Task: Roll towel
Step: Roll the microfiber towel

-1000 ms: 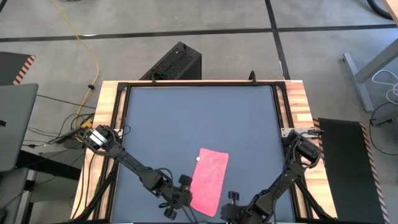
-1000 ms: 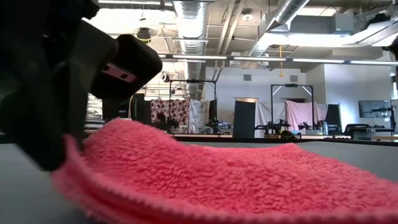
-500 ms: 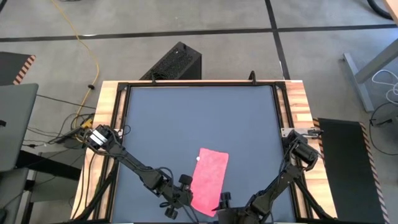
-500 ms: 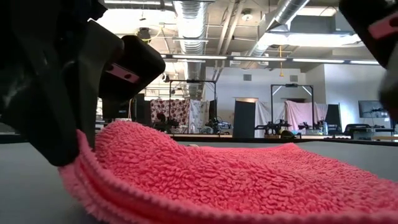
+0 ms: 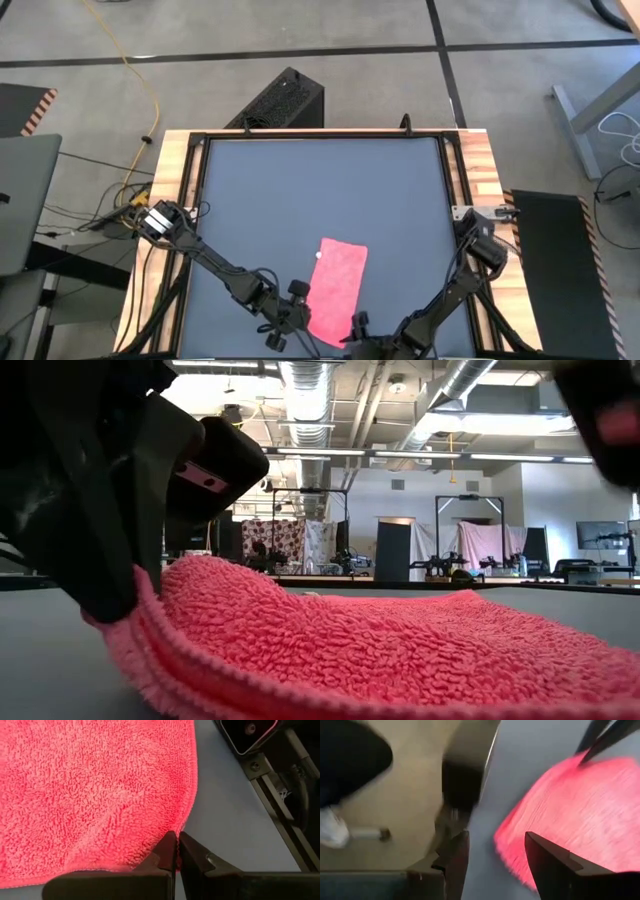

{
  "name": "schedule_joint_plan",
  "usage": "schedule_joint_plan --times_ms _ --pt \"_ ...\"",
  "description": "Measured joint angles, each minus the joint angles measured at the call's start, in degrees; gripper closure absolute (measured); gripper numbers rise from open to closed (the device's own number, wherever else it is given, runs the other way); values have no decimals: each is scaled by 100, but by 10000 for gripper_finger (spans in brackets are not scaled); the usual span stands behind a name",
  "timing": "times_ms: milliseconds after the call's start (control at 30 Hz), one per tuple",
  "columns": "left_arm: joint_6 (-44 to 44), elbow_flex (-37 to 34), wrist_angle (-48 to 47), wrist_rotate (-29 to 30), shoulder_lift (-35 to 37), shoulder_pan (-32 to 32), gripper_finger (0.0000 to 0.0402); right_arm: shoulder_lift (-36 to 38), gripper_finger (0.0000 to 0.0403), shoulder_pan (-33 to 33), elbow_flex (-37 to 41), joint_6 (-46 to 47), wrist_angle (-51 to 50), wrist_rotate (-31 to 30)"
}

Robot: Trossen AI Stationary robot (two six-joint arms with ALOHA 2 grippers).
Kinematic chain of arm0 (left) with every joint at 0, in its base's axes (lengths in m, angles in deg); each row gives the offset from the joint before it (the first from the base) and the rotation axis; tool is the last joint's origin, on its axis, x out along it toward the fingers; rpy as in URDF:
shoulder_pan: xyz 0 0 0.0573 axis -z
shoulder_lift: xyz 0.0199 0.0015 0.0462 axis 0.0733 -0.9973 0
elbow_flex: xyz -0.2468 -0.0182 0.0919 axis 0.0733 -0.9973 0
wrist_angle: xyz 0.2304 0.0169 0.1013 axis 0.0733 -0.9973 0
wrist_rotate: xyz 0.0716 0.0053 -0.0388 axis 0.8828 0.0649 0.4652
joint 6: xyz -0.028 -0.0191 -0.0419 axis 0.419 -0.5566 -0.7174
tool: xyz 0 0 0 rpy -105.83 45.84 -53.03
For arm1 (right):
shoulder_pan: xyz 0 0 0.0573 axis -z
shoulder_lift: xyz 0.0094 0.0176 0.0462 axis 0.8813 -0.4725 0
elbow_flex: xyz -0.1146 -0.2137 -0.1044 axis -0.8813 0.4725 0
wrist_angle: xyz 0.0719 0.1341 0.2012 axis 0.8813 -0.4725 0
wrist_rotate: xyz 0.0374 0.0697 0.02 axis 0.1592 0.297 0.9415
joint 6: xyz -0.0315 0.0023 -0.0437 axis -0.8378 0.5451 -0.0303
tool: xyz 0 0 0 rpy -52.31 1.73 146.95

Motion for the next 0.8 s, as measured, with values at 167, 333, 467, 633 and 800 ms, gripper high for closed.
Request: schedule_joint_plan --times_ms 167,333,467,633,800 --pt "2 0 28 -13 0 0 401 -422 191 -73 -327 -141 -59 -388" --pt "-16 0 29 -138 0 -14 401 -437 219 -122 -500 -241 -491 -662" --pt "-16 0 41 -148 0 -17 401 -437 261 -129 -509 7 -695 -716" --pt "-16 0 72 -152 0 -17 401 -437 321 -127 -509 138 -735 -726" --pt "-19 0 75 -326 0 -17 401 -437 386 -125 -509 779 -866 -786"
